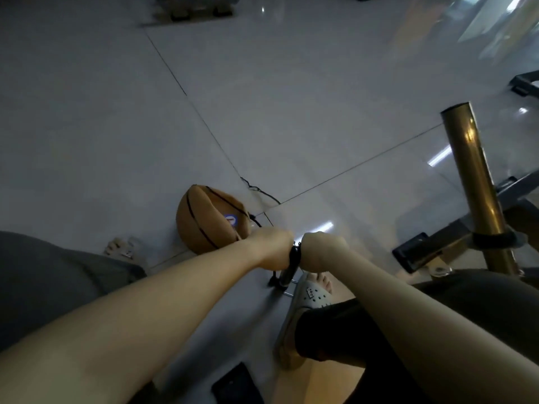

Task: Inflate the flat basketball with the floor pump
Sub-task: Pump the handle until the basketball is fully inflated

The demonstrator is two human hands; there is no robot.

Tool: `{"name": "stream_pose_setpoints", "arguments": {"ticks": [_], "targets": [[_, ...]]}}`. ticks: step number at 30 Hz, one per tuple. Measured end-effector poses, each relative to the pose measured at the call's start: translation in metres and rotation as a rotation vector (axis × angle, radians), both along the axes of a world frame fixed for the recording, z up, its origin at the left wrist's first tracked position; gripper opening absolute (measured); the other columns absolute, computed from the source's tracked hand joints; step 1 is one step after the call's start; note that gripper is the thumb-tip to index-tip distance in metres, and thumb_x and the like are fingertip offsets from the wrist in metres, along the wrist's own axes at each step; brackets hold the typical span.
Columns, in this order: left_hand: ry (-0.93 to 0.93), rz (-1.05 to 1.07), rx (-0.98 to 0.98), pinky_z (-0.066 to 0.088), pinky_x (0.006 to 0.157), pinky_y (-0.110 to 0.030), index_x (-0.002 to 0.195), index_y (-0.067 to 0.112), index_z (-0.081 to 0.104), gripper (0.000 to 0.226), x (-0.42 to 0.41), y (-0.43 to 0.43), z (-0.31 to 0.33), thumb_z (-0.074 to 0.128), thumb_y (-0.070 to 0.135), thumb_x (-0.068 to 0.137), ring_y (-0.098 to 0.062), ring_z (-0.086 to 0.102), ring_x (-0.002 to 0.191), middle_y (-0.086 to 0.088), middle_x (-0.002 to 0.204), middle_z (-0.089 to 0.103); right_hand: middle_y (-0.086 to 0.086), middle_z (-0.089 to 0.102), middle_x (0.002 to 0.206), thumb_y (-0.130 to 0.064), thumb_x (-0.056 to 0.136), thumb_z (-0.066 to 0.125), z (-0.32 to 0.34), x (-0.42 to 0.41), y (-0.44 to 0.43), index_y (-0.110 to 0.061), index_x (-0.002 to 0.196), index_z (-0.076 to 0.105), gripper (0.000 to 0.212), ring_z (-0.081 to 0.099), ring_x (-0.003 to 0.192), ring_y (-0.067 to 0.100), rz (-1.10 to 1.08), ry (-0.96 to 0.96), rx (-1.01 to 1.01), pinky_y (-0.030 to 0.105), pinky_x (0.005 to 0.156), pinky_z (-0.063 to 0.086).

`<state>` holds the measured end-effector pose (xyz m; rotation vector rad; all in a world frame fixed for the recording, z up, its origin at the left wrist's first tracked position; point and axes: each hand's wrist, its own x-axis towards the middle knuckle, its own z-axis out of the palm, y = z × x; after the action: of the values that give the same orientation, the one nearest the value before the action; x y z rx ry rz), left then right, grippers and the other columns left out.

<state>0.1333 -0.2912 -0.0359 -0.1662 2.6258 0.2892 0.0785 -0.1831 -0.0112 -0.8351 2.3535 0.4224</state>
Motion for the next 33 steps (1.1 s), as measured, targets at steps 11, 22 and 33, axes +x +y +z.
{"name": "stream_pose_setpoints", "arguments": {"ticks": [11, 22, 33], "targets": [[0.022, -0.122, -0.064, 0.04, 0.056, -0.028, 0.071, 0.018, 0.052, 0.014, 0.009, -0.011, 0.078, 0.058, 0.016, 0.084, -0.021, 0.053, 0.062, 0.001, 0.067, 0.05, 0.004, 0.046, 0.056, -0.007, 0.085, 0.058, 0.065, 0.004, -0.003, -0.009, 0.068, 0.053, 0.018, 0.037, 0.043, 0.015, -0.112, -0.308, -0.046, 0.023, 0.042, 0.033], [0.01, -0.052, 0.081, 0.036, 0.048, -0.026, 0.067, 0.016, 0.054, 0.019, -0.005, -0.018, 0.112, 0.058, 0.008, 0.083, -0.018, 0.046, 0.053, -0.001, 0.061, 0.051, 0.004, 0.046, 0.054, -0.005, 0.082, 0.054, 0.1, -0.009, -0.006, -0.008, 0.065, 0.051, 0.017, 0.039, 0.045, 0.017, -0.035, -0.222, -0.073, 0.025, 0.046, 0.035], [-0.006, -0.031, 0.053, 0.046, 0.062, -0.031, 0.077, 0.019, 0.051, 0.011, 0.0, 0.001, 0.011, 0.058, 0.017, 0.085, -0.03, 0.06, 0.074, -0.002, 0.073, 0.055, -0.002, 0.061, 0.086, -0.014, 0.086, 0.054, 0.003, 0.0, 0.004, -0.017, 0.081, 0.054, 0.006, 0.063, 0.089, 0.02, -0.054, -0.005, -0.003, 0.029, 0.072, 0.045]]}}
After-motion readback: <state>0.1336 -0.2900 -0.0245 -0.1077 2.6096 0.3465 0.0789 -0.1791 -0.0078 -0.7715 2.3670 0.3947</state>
